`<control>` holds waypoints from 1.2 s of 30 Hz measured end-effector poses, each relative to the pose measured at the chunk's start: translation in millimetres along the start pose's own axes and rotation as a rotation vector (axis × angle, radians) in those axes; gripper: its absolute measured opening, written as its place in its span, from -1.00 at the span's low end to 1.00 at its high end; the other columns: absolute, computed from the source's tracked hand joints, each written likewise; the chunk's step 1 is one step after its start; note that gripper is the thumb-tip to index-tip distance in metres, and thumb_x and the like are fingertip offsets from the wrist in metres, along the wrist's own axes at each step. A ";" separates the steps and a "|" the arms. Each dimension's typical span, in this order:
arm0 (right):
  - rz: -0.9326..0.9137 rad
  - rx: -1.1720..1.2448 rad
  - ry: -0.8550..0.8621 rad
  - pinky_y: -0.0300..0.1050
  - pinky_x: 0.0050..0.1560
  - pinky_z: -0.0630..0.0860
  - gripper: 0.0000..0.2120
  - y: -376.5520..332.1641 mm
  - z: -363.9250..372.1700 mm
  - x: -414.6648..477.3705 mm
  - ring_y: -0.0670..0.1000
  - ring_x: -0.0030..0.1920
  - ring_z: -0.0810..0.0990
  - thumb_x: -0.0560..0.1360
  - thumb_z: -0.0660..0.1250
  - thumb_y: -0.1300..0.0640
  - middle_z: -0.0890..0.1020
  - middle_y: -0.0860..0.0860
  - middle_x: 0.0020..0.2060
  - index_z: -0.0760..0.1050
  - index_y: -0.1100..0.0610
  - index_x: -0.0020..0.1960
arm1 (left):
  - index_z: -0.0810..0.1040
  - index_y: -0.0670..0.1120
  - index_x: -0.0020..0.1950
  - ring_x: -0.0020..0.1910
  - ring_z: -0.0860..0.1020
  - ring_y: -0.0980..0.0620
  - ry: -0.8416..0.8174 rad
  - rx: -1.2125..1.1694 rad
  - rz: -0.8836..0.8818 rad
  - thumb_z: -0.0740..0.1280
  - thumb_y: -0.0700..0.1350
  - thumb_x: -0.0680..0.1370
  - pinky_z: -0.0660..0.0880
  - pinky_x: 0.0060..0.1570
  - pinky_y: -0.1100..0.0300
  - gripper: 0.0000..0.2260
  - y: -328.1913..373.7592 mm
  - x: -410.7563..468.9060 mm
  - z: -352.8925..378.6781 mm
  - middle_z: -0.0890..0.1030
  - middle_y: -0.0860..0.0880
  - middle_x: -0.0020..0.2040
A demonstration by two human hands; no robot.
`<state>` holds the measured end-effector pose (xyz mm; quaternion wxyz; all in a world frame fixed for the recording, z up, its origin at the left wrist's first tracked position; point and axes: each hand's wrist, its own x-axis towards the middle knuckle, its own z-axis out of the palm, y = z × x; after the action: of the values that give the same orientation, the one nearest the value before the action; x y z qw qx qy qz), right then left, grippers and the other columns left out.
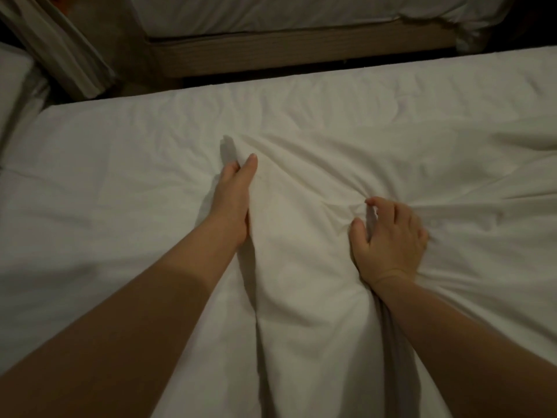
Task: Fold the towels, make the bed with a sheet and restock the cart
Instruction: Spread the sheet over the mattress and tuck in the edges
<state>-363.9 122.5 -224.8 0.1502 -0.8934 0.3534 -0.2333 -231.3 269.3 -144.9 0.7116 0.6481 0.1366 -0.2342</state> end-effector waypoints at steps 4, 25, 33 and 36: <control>-0.004 0.005 -0.009 0.07 0.09 0.33 -0.51 0.4 -0.4 -0.2 0.25 0.09 0.49 0.35 0.07 -0.13 0.56 0.16 0.02 0.51 0.09 0.11 | 0.56 -0.09 0.20 0.01 0.62 -0.02 -0.093 -0.013 -0.161 0.37 0.14 0.48 0.53 0.12 0.06 -0.59 -5.0 -12.6 -1.0 0.66 -0.07 0.04; 0.029 0.045 -0.114 0.03 0.22 0.25 -0.46 -3.5 -14.6 5.2 0.18 0.26 0.39 0.35 0.04 -0.17 0.49 0.12 0.18 0.45 0.01 0.23 | 0.51 -0.04 0.13 -0.16 0.54 0.10 0.082 0.046 0.206 0.24 -0.15 0.60 0.47 -0.20 0.42 -0.86 -50.7 -37.1 -18.7 0.59 0.03 -0.09; 0.033 0.209 -0.406 -0.02 0.39 0.18 -0.52 8.0 -43.3 6.4 0.10 0.38 0.30 0.49 0.27 -0.01 0.38 0.07 0.35 0.35 0.01 0.39 | 0.60 -0.14 -0.12 -0.22 0.58 -0.03 -0.047 -0.295 -0.016 0.22 -0.22 0.56 0.54 -0.08 0.16 -0.83 -58.1 -59.8 -19.9 0.64 -0.08 -0.24; 0.111 0.297 -0.477 0.00 0.42 0.20 -0.51 3.8 -53.5 5.7 0.07 0.38 0.32 0.48 0.30 0.02 0.38 0.05 0.36 0.35 0.01 0.39 | 0.60 -0.16 -0.03 -0.14 0.59 -0.09 -0.124 -0.206 -0.162 0.22 -0.10 0.57 0.55 -0.15 0.15 -0.80 -49.4 -62.4 -22.6 0.65 -0.11 -0.14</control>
<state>-390.3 110.2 -179.4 0.3709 -0.8705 0.3185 -0.0574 -307.3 298.8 -159.0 0.7602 0.5430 0.1673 -0.3152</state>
